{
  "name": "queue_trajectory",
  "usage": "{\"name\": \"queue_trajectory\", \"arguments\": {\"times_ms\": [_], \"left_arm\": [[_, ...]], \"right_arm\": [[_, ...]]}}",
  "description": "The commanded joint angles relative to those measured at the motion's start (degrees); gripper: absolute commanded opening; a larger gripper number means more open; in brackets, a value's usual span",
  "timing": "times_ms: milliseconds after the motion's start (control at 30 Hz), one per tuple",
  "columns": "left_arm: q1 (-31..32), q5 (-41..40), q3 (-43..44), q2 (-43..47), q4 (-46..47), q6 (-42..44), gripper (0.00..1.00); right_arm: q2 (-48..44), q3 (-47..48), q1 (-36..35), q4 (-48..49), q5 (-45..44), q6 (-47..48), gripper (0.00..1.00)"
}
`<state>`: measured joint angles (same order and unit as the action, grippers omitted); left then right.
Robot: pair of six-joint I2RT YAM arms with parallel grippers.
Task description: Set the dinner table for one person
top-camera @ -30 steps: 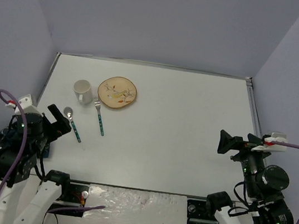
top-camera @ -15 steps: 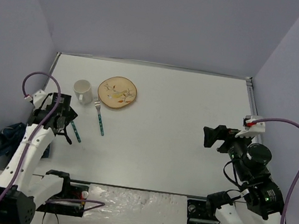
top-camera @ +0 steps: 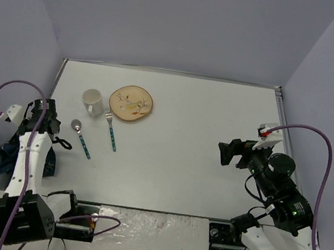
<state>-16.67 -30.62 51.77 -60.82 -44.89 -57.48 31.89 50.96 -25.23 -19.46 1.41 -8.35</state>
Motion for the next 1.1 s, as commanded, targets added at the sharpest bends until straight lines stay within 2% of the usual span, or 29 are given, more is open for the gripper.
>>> {"name": "queue_trajectory", "arguments": {"times_ms": [0, 300, 933, 1000, 1067], "left_arm": [[-2.63, -3.5, 0.8, -3.15, 2.89, 3.03, 0.97], [-2.84, -2.73, 2.93, -14.0, 5.82, 10.14, 0.97], [-2.84, -2.25, -2.13, -23.48, 9.51, 9.4, 0.97], [-2.84, -2.25, -2.37, -24.2, 10.03, 9.38, 0.94], [-2.93, -2.41, -2.08, -24.8, 9.88, 9.49, 0.85]], "right_arm": [[0.26, -0.85, -0.48, 5.51, 0.46, 1.87, 1.0], [0.27, -1.85, -0.36, 6.29, 1.78, 2.31, 1.0], [-0.25, -2.72, -0.43, 6.54, 3.79, 3.26, 1.0], [-0.39, -2.8, -0.43, 6.6, 3.98, 3.4, 1.0], [-0.7, -2.92, -0.43, 6.54, 4.34, 3.59, 1.0]]}}
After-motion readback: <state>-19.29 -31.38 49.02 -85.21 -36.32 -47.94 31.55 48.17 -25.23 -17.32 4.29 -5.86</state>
